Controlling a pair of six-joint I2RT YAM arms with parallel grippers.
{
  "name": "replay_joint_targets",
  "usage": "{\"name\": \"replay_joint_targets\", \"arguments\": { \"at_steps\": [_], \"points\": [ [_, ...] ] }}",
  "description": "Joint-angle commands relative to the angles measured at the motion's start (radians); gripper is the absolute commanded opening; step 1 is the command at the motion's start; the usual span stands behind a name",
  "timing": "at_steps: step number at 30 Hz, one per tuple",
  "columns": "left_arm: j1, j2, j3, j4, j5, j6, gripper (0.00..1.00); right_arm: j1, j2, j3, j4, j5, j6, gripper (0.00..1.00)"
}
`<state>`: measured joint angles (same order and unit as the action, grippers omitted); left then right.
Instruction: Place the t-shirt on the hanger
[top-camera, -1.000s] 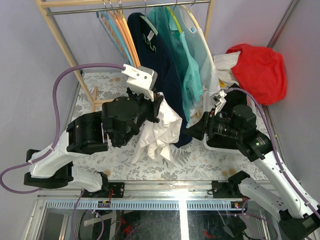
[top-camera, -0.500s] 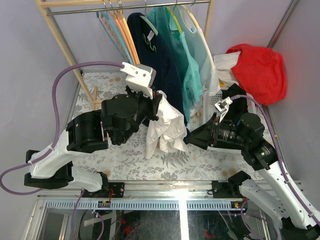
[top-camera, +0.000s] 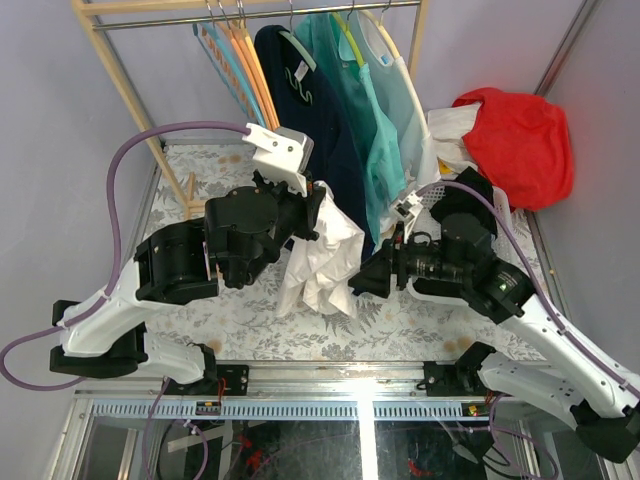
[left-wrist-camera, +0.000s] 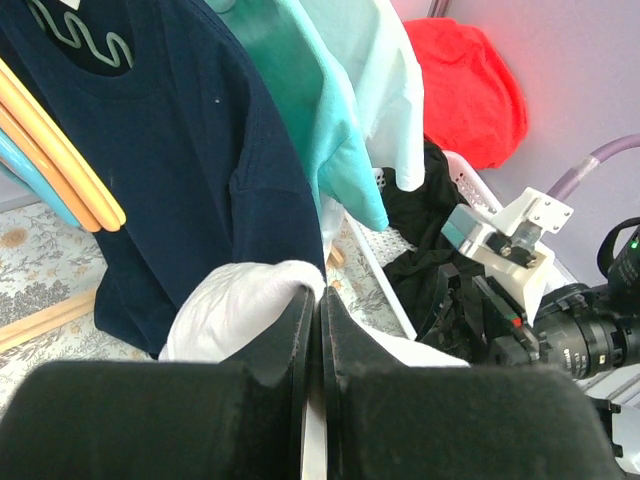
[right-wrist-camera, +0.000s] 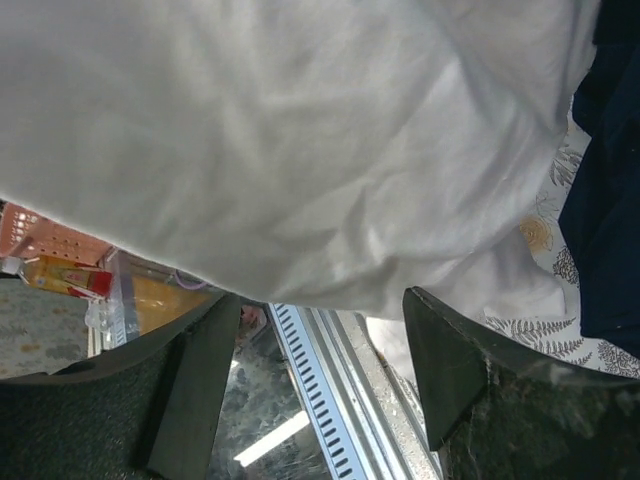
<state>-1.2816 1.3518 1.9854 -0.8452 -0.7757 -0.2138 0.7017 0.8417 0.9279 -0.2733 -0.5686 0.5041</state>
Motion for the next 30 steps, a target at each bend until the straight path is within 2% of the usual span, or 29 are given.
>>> {"name": "replay_joint_targets", "arguments": {
  "at_steps": [1,7,12,15,26,30],
  "points": [
    [0.008,-0.022,0.002,0.057,-0.007,-0.011,0.00,0.106,0.034,0.063,0.026,0.148,-0.047,0.72],
    [0.007,-0.038,-0.014,0.041,-0.007,-0.025,0.00,0.246,0.096,0.105,0.060,0.314,-0.050,0.67],
    [0.008,-0.083,-0.046,0.022,-0.009,-0.051,0.00,0.295,0.123,0.136,0.028,0.491,-0.051,0.46],
    [0.007,-0.120,-0.079,0.017,-0.013,-0.067,0.00,0.296,0.110,0.146,0.034,0.540,-0.048,0.38],
    [0.007,-0.184,-0.130,-0.016,-0.032,-0.092,0.00,0.297,0.091,0.168,0.083,0.483,-0.038,0.07],
    [0.007,-0.212,-0.177,-0.031,-0.038,-0.118,0.00,0.297,0.042,0.214,0.049,0.426,-0.050,0.00]
  ]
}}
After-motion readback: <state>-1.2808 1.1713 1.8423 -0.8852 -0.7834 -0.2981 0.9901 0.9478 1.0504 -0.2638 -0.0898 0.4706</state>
